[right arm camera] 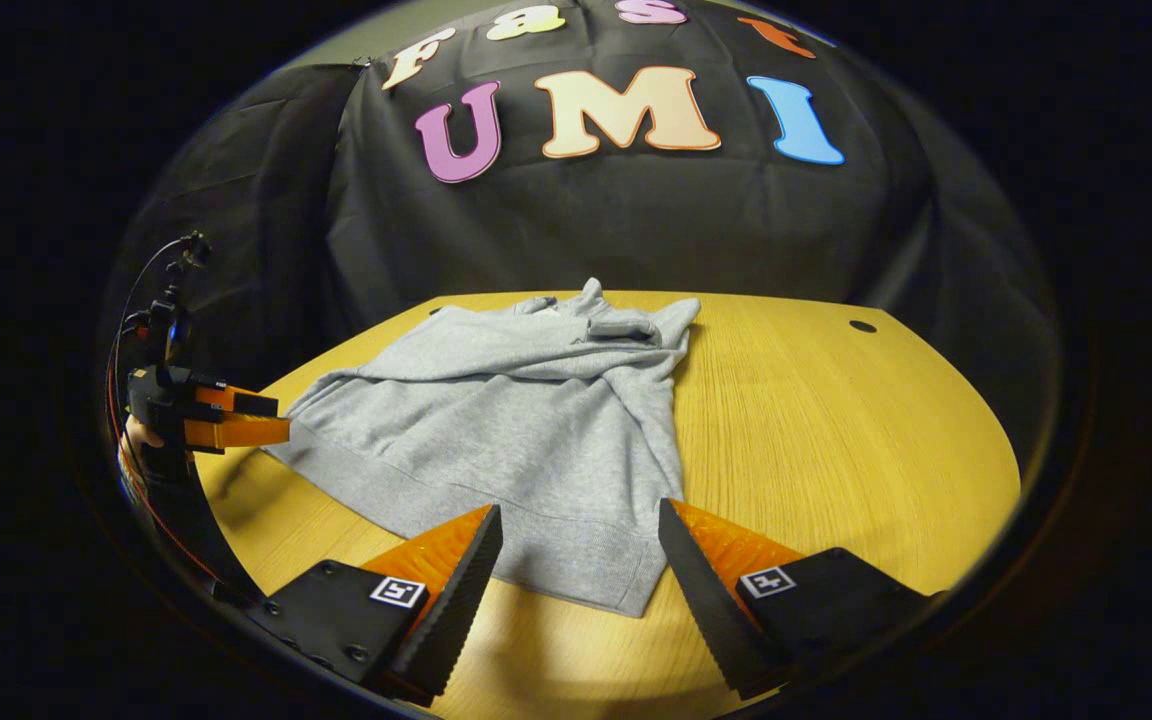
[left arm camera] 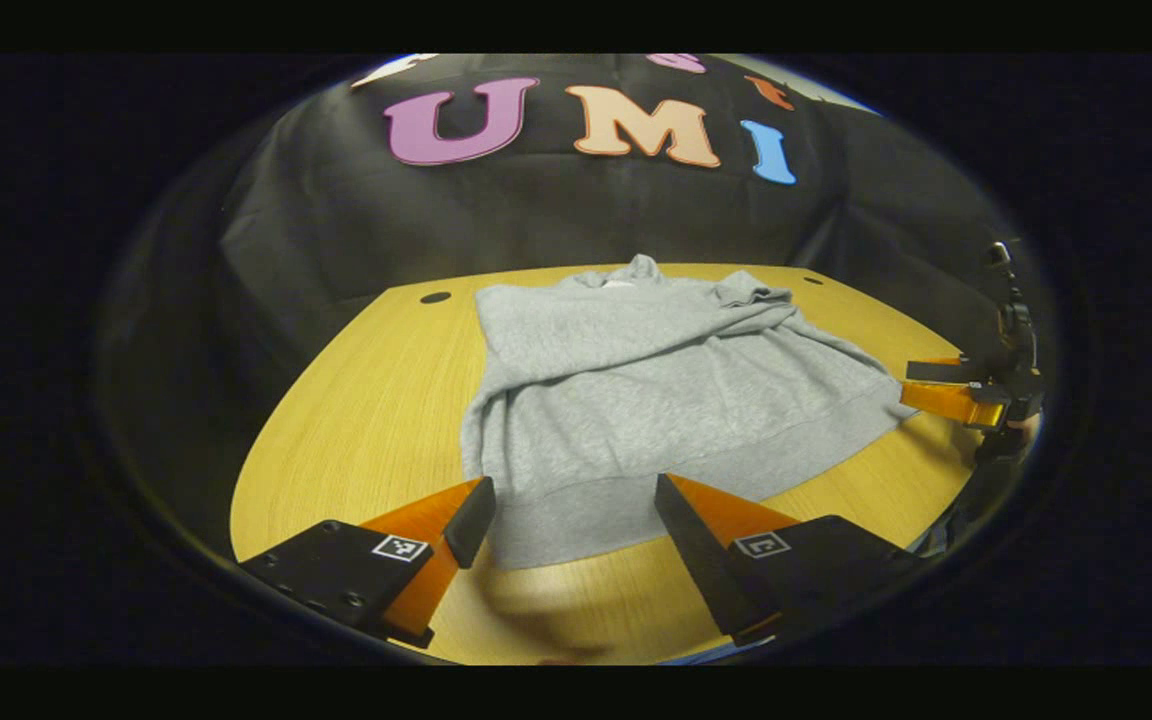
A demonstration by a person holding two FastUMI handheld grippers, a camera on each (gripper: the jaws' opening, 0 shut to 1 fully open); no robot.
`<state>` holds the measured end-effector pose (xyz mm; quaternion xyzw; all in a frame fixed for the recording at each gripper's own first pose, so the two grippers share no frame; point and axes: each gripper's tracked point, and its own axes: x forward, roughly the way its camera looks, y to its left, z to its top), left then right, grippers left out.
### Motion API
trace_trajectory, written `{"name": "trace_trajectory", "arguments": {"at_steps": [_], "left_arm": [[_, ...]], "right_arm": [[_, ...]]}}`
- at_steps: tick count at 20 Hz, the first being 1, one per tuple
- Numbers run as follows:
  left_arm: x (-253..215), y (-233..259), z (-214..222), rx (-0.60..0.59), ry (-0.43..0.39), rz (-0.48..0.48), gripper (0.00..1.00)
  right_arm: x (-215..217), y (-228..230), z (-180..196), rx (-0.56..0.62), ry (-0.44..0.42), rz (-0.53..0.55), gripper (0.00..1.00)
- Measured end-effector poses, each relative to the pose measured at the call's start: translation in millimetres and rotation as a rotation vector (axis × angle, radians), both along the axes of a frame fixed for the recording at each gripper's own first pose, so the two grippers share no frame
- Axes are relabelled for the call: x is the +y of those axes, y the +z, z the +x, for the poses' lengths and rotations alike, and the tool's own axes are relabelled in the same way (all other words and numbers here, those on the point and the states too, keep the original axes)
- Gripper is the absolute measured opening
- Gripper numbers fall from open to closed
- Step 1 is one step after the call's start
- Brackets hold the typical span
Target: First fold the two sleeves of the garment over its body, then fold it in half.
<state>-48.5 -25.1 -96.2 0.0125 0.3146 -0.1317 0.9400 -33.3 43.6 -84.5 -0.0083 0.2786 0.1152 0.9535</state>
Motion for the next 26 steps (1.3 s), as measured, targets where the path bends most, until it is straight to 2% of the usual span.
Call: {"name": "trace_trajectory", "arguments": {"at_steps": [1,2,3,4,5,6,7,9,10,12,14,15,17,19,20,22,23,24,25,26], "left_arm": [[3.1,-1.5,-2.1,0.008,0.011,-0.013,0.95],[4.4,-4.0,-2.2,0.014,0.022,-0.026,0.95],[5.3,-7.2,-2.3,0.02,0.029,-0.031,0.94],[6.3,-9.3,-2.5,0.025,0.031,-0.03,0.94],[6.0,-11.3,-1.6,0.026,0.033,-0.03,0.93],[6.1,-13.5,-2.8,0.032,0.032,-0.028,0.91],[6.8,-16.2,-4.0,0.038,0.032,-0.019,0.93],[8.3,-17.3,-4.2,0.026,0.022,0.018,0.94],[7.6,-17.2,-4.0,0.02,0.02,0.032,0.91],[7.3,-18.1,-3.7,0.018,0.024,0.045,0.96],[6.3,-17.9,-5.1,0.018,0.032,0.024,0.94],[5.2,-17.5,-5.5,0.012,0.031,0.017,0.94],[3.7,-18.4,-5.6,0.004,0.03,0.019,0.9],[0.7,-17.7,-6.7,-0.006,0.028,0.011,0.84],[-1.4,-16.6,-7.2,-0.012,0.027,0.009,0.76],[-4.1,-17.9,-5.8,-0.022,0.025,0.003,0.61],[-7.3,-15.7,-5.7,-0.031,0.019,-0.007,0.58],[-8.3,-16.9,-2.2,-0.039,0.017,-0.008,0.43],[-7.7,-16.7,-4.9,-0.046,0.02,-0.012,0.41],[-8.3,-15.9,-4.2,-0.05,0.023,-0.025,0.37]], "right_arm": [[0.1,-4.3,-0.9,0.012,0.001,-0.008,0.93],[0.9,-7.4,-1.2,0.025,0.004,-0.013,0.98],[2.0,-11.4,-2.4,0.036,0.008,-0.018,0.98],[2.8,-14.6,-2.3,0.046,0.009,-0.027,0.93],[2.4,-17.1,-3.8,0.051,0.012,-0.04,0.98],[2.8,-17.9,-4.2,0.051,0.017,-0.054,0.93],[2.5,-17.8,-5.0,0.051,0.02,-0.068,0.98],[3.9,-19.0,-5.7,0.055,0.03,-0.101,0.98],[3.5,-18.5,-5.1,0.057,0.028,-0.104,0.98],[3.3,-20.5,-6.6,0.071,0.023,-0.093,0.98],[2.7,-19.2,-7.0,0.069,0.019,-0.091,0.98],[2.5,-20.7,-6.8,0.068,0.015,-0.09,0.93],[5.9,-20.8,-8.9,0.066,0.02,-0.079,0.96],[13.3,-21.4,-13.0,0.058,0.03,-0.071,0.8],[15.0,-20.3,-13.7,0.053,0.03,-0.075,0.65],[19.2,-20.5,-15.8,0.062,0.035,-0.064,0.55],[21.5,-20.6,-15.4,0.07,0.037,-0.055,0.49],[23.3,-20.0,-15.2,0.078,0.041,-0.045,0.42],[23.2,-21.0,-15.9,0.086,0.037,-0.038,0.38],[22.2,-20.2,-15.1,0.089,0.025,-0.027,0.24]]}}
